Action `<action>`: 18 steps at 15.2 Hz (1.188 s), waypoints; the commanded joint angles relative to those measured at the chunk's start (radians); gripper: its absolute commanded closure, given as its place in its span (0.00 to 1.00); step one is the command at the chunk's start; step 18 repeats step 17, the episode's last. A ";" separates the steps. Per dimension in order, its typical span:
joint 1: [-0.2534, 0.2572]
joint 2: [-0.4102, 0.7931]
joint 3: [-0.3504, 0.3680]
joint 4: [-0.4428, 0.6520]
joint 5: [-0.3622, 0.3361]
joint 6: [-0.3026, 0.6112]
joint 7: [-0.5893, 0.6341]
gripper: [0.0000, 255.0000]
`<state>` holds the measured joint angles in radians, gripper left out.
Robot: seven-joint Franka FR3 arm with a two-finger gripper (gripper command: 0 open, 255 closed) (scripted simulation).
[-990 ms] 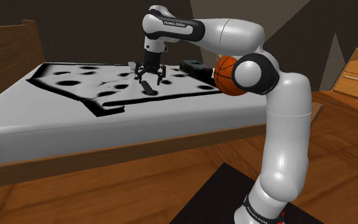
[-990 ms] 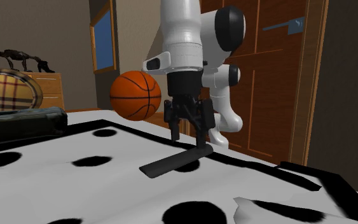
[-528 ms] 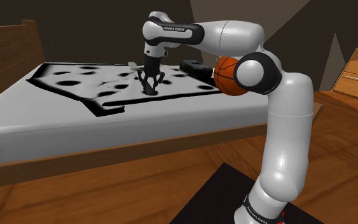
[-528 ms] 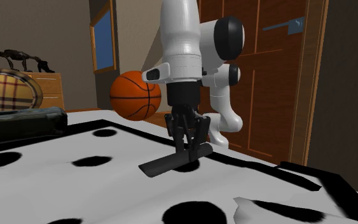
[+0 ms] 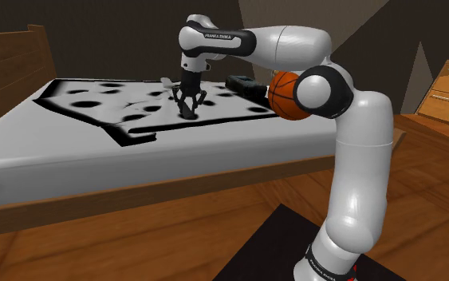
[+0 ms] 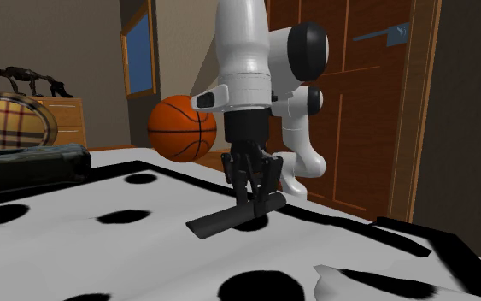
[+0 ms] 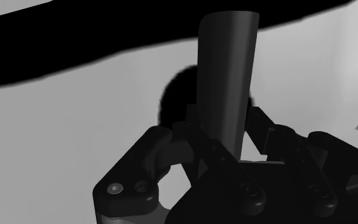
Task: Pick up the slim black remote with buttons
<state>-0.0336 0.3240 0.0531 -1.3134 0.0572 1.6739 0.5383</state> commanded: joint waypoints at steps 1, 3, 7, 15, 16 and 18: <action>0.001 0.006 0.001 0.018 0.000 -0.016 0.002 1.00; 0.002 0.013 0.001 0.057 0.000 -0.047 0.004 1.00; 0.002 0.034 0.001 0.143 -0.002 -0.112 0.008 1.00; 0.006 0.110 0.002 0.372 -0.005 -0.265 0.019 1.00; 0.006 0.112 0.002 0.378 -0.005 -0.269 0.019 1.00; 0.006 0.112 0.002 0.378 -0.005 -0.269 0.019 1.00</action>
